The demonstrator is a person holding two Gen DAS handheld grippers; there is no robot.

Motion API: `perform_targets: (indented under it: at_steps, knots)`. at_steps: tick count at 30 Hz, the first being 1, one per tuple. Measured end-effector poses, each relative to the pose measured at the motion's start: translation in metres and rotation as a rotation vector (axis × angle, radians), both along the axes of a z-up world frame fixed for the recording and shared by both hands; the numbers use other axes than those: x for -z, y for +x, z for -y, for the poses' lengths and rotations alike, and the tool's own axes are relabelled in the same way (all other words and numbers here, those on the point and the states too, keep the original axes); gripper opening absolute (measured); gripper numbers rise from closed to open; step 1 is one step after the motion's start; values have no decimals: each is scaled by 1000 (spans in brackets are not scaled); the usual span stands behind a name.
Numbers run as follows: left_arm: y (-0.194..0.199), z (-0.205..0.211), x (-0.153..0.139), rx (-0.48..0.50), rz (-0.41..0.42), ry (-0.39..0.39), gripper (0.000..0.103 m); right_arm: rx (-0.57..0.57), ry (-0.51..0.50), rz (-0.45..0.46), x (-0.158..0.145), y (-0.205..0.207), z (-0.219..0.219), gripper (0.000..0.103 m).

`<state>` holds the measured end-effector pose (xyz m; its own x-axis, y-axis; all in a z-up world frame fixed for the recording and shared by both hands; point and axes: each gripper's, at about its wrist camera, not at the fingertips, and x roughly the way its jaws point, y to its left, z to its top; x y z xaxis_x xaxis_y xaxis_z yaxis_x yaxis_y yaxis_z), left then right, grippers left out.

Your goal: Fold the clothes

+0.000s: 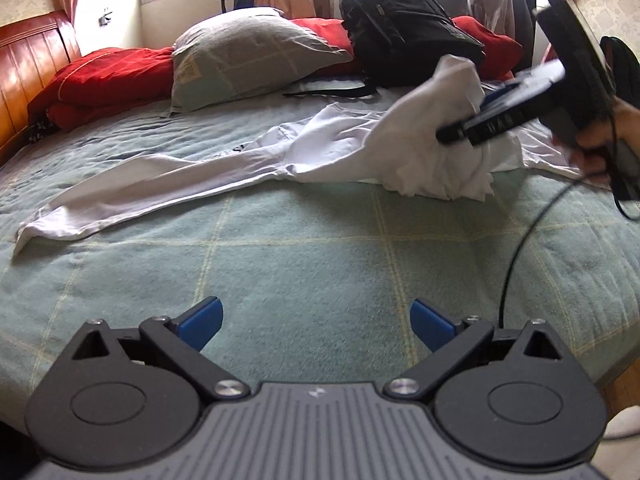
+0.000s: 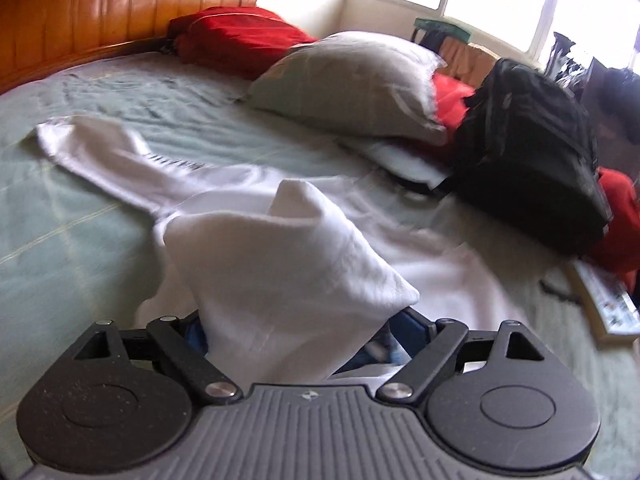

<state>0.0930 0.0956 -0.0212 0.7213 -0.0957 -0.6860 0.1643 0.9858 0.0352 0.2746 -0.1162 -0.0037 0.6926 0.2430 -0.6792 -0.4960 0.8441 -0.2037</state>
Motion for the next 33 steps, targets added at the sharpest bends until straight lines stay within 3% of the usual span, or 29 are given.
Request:
perform_targets:
  at_steps: [12,19,27,33]
  knots:
    - [36,12,4,33,-28,-3,100,128,-80,41,-9,92,17,91]
    - [52,22,10,78,-57,-36,100,69,56,-31,-7,47,47,91]
    - [81,48,22,212,-100,-178,100,2,212,-115,-5,-5,82,96]
    - [104,65,42,268,-117,-342,100,46,423,-289,47,-52,108,96]
